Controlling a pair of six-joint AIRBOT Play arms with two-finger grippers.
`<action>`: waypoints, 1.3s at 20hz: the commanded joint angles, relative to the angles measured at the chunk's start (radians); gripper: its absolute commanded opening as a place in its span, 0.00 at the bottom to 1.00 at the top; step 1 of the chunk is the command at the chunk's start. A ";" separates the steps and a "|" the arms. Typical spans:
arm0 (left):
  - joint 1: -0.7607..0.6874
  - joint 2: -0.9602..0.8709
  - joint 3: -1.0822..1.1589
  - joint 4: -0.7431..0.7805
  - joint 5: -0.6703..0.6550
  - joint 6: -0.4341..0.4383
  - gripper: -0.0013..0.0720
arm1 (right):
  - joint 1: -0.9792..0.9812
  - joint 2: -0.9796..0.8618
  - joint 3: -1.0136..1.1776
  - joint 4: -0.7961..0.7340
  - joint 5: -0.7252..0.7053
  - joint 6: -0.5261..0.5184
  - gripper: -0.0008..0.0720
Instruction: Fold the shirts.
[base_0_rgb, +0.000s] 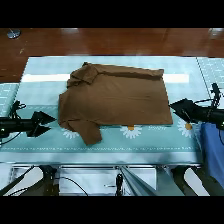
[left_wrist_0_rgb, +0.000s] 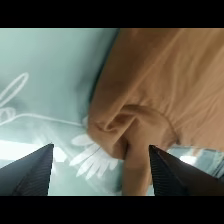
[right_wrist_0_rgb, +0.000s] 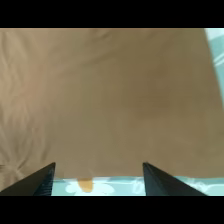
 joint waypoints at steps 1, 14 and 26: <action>-0.011 -0.001 -0.066 -0.132 0.085 0.091 0.98 | 0.002 0.032 -0.029 0.041 -0.001 -0.003 0.87; -0.209 -0.129 -0.035 -0.254 0.145 0.193 0.07 | -0.129 0.032 0.010 -0.060 0.017 0.082 0.87; -0.210 -0.129 0.027 -0.255 0.095 0.192 0.07 | -0.201 -0.137 -0.074 -0.196 0.023 0.177 0.87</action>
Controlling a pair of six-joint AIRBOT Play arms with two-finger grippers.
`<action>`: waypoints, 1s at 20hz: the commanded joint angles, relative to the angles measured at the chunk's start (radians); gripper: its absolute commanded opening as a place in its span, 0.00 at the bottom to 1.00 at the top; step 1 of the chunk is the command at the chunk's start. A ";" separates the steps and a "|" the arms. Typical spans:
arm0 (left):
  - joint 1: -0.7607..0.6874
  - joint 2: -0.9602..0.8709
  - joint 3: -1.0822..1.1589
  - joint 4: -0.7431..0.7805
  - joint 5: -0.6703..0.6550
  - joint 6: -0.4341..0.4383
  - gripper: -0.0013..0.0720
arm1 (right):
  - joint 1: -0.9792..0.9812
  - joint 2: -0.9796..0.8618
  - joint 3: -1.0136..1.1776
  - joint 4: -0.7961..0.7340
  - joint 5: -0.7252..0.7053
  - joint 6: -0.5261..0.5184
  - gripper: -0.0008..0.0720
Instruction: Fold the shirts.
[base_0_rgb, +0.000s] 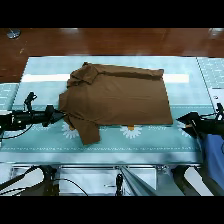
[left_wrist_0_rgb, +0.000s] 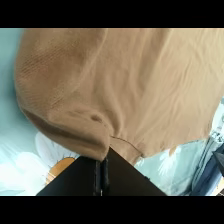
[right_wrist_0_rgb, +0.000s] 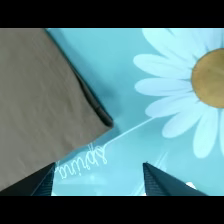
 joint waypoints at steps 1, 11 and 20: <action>0.000 -0.001 0.003 -0.001 -0.006 0.001 0.07 | -0.003 -0.105 -0.005 0.072 -0.012 -0.045 0.87; 0.000 -0.001 0.003 -0.001 -0.014 0.000 0.07 | 0.173 -0.304 0.059 0.228 -0.120 -0.080 0.87; 0.000 0.010 0.137 -0.017 -0.187 -0.003 0.07 | 0.319 -0.323 0.318 0.171 0.000 -0.038 0.04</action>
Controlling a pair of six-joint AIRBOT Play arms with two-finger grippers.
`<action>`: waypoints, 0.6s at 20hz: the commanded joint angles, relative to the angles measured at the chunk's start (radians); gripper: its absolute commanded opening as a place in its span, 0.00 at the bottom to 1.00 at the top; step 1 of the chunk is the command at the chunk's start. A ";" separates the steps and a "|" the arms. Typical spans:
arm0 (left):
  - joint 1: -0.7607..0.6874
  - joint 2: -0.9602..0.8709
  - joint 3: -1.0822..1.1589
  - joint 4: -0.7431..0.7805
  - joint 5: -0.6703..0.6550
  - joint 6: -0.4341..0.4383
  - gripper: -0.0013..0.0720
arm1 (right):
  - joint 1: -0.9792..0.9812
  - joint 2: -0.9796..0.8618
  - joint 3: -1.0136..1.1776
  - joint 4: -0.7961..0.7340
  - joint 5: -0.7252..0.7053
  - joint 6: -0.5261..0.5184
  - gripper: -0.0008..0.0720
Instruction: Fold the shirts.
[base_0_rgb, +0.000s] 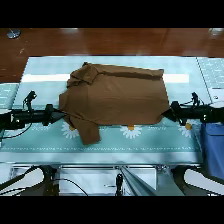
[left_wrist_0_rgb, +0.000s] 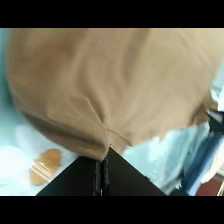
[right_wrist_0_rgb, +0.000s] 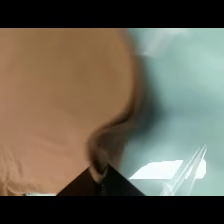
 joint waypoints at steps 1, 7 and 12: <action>0.000 0.026 0.162 -0.056 -0.111 -0.020 0.07 | 0.025 0.051 0.199 -0.017 0.117 0.019 0.04; -0.030 0.154 0.830 -0.233 -0.007 -0.100 0.06 | 0.031 0.227 0.957 -0.035 0.178 0.060 0.04; -0.029 0.268 1.287 0.207 -0.047 -0.372 0.06 | 0.031 0.491 1.154 -0.195 0.216 0.094 0.04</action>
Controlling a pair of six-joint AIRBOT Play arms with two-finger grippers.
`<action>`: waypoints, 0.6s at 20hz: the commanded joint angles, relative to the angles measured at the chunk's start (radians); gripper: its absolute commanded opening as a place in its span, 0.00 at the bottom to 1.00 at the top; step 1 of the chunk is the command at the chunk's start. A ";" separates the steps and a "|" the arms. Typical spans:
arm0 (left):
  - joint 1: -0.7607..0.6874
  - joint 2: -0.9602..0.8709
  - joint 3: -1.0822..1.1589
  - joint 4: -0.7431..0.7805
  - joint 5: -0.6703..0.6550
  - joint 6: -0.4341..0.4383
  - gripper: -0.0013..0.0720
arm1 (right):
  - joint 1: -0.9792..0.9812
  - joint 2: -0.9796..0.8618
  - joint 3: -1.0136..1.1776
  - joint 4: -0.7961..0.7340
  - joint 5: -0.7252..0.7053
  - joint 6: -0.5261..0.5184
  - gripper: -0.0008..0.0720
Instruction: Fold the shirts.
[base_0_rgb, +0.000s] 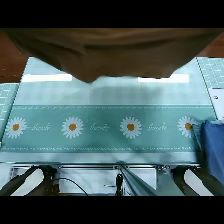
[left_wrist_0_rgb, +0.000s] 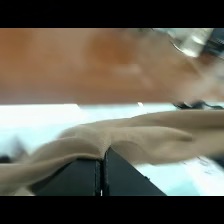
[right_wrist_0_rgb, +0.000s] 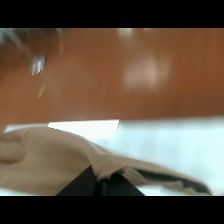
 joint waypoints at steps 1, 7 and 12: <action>-0.002 0.099 0.287 0.333 -0.038 -0.189 0.06 | 0.001 0.195 0.122 -0.163 0.042 0.051 0.04; -0.059 0.353 0.359 0.708 -0.110 -0.223 0.06 | 0.001 0.434 0.122 -0.323 0.197 0.132 0.04; -0.347 0.419 0.356 1.053 -0.203 -0.308 0.06 | 0.001 0.460 0.113 -0.384 0.362 0.152 0.04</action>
